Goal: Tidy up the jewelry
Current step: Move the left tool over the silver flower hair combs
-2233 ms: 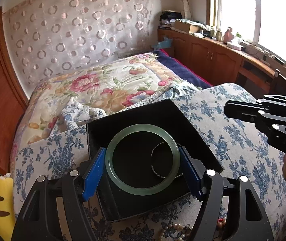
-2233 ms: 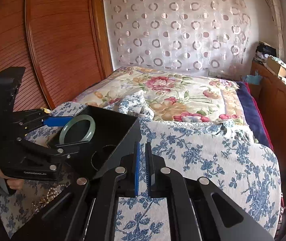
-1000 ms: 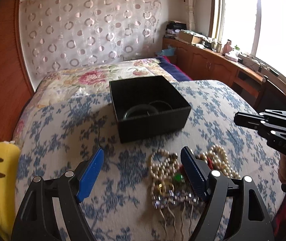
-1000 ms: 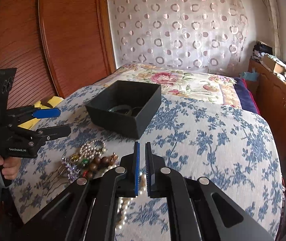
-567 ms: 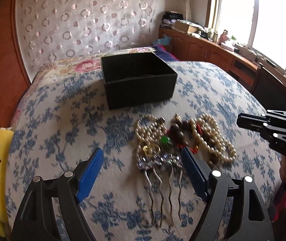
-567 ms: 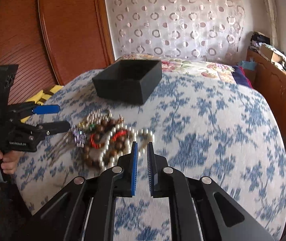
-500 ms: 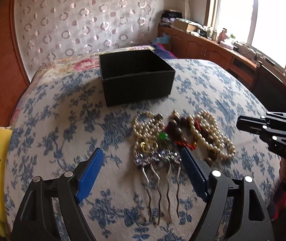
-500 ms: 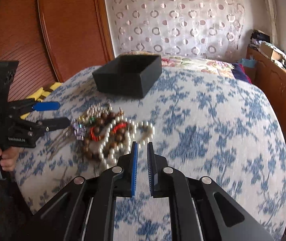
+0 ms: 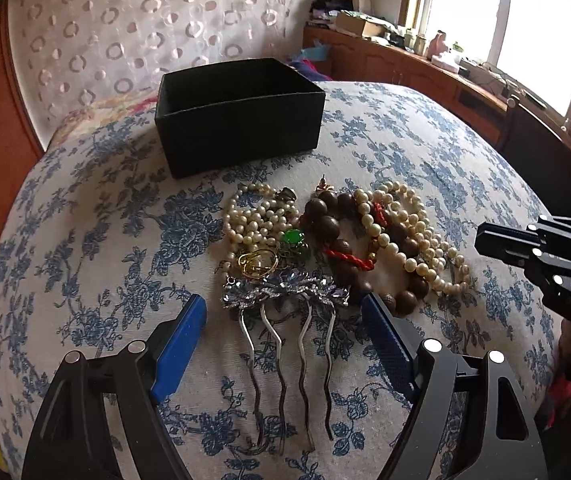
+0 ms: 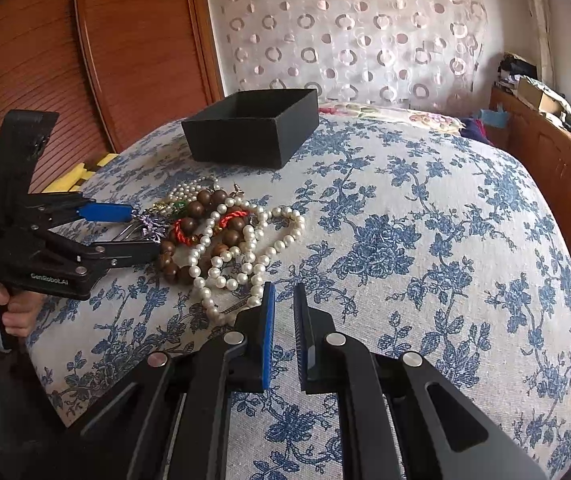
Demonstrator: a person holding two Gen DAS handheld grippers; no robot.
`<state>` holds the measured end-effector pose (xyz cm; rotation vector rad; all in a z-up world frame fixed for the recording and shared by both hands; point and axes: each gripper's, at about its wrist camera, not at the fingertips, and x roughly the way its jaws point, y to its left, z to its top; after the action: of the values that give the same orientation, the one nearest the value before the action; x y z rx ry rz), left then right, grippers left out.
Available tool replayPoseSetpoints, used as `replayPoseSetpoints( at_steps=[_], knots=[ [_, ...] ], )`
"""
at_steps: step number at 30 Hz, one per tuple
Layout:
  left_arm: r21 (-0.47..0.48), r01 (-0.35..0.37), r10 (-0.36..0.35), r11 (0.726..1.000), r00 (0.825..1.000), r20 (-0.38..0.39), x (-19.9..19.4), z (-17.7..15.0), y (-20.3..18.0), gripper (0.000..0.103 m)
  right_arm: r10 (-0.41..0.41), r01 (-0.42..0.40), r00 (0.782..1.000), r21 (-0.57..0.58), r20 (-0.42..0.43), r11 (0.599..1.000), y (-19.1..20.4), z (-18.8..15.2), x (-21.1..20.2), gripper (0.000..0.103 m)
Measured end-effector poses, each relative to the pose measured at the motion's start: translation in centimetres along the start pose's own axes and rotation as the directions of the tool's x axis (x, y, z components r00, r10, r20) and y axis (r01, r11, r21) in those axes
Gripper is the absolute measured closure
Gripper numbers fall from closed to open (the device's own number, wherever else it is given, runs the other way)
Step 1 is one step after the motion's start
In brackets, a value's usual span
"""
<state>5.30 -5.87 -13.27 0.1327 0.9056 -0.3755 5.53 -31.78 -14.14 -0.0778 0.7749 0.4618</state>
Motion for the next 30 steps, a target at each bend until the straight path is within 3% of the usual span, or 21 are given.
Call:
replayPoseSetpoints(
  at_steps=[5, 13, 30],
  knots=[
    [-0.011, 0.004, -0.004, 1.000, 1.000, 0.007, 0.02, 0.19, -0.03, 0.027, 0.004, -0.004, 1.000, 0.001, 0.006, 1.000, 0.00, -0.01, -0.09, 0.092],
    [-0.029, 0.022, -0.021, 0.999, 0.999, 0.030, -0.72, -0.01, 0.33, 0.040, 0.005, -0.005, 1.000, 0.001, 0.007, 1.000, 0.09, 0.01, -0.17, 0.092],
    [0.012, -0.022, 0.021, 1.000, 0.999, 0.031, -0.38, -0.30, -0.15, 0.041, 0.007, -0.007, 1.000, -0.003, 0.002, 1.000, 0.18, 0.11, -0.01, 0.092]
  ],
)
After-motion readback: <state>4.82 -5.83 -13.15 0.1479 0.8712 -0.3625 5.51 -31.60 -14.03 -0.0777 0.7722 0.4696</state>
